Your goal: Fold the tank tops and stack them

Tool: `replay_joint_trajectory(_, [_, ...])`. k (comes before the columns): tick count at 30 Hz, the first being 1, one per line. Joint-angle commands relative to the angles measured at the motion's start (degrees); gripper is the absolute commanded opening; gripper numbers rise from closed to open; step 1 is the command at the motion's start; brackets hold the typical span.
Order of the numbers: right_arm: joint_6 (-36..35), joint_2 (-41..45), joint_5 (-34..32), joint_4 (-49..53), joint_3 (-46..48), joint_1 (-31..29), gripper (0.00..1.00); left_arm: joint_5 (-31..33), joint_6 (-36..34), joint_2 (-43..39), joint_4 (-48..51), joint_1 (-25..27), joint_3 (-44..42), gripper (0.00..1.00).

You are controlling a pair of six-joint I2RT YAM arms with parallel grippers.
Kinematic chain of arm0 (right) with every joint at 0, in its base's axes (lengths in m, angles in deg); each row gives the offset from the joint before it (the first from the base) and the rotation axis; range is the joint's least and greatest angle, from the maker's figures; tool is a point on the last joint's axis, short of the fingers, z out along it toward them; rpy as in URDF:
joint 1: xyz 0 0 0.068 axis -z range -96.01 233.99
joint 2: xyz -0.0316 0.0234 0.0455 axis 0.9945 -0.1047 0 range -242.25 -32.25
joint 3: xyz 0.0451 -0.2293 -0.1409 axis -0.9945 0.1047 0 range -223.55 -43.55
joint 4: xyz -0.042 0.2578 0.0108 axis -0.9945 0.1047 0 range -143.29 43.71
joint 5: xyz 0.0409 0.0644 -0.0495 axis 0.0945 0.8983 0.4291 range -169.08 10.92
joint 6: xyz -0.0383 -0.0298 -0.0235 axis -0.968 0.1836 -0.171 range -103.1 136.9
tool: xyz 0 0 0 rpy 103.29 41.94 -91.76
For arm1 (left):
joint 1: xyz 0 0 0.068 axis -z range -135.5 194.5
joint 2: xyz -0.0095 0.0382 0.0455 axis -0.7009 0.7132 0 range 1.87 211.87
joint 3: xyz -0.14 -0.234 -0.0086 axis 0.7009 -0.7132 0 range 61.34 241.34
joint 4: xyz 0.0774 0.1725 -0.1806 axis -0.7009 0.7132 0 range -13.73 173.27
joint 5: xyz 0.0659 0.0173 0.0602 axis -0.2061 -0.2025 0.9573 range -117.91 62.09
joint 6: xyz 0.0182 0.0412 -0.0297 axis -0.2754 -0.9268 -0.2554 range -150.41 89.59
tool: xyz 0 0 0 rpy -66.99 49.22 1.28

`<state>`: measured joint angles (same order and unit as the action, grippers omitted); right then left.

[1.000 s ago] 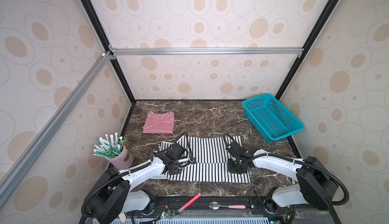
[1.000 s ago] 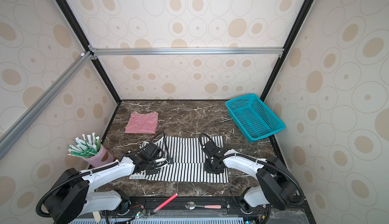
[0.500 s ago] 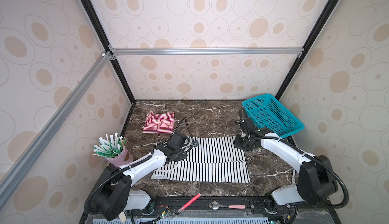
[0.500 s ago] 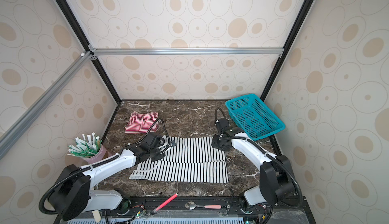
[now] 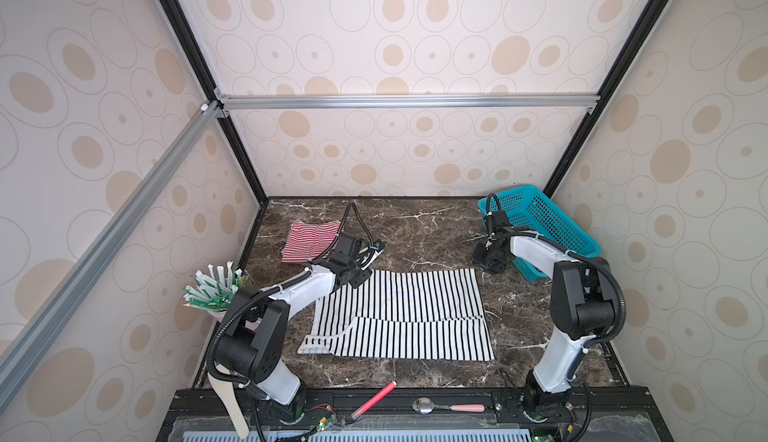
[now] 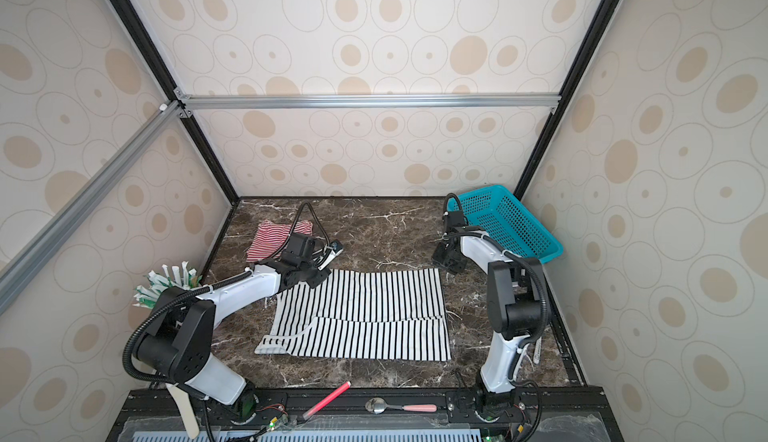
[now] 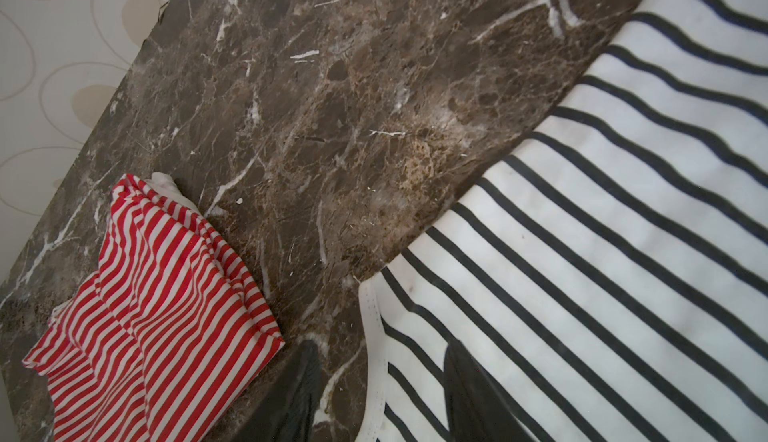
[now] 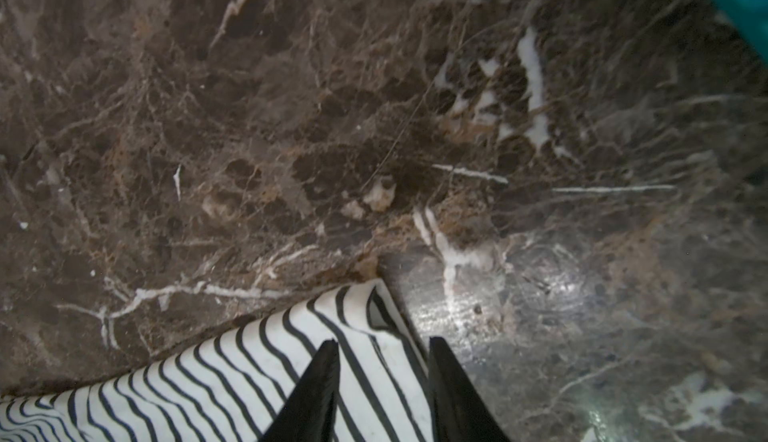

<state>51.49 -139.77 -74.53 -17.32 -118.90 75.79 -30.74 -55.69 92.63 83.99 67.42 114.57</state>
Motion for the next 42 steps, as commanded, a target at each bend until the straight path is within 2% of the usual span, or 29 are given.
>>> replay_joint_trajectory(1, [-1.0, -3.4, 1.0, 1.2, -3.3, -0.3, 0.36, -2.2, 2.1, -0.7, 0.0, -1.0, 2.5, 0.49])
replay_joint_trajectory(11, [-0.5, -6.7, 2.3, -1.4, -3.1, -0.2, 0.30, -2.7, 1.9, -2.4, 0.4, -2.0, -0.3, 0.48])
replay_joint_trajectory(19, [-1.5, -7.5, 3.0, -2.0, -3.1, -0.2, 0.14, -1.9, 2.2, -0.7, -0.7, -2.3, -1.1, 0.47])
replay_joint_trajectory(22, [-2.1, -6.7, 4.1, -2.5, -2.6, -0.3, 0.01, -2.7, 2.2, 0.4, -0.3, -2.3, -0.5, 0.46])
replay_joint_trajectory(42, [-3.5, 2.7, 6.2, -4.7, 2.7, -0.8, 0.00, -4.1, 4.8, 9.2, -0.9, -3.8, 6.9, 0.47])
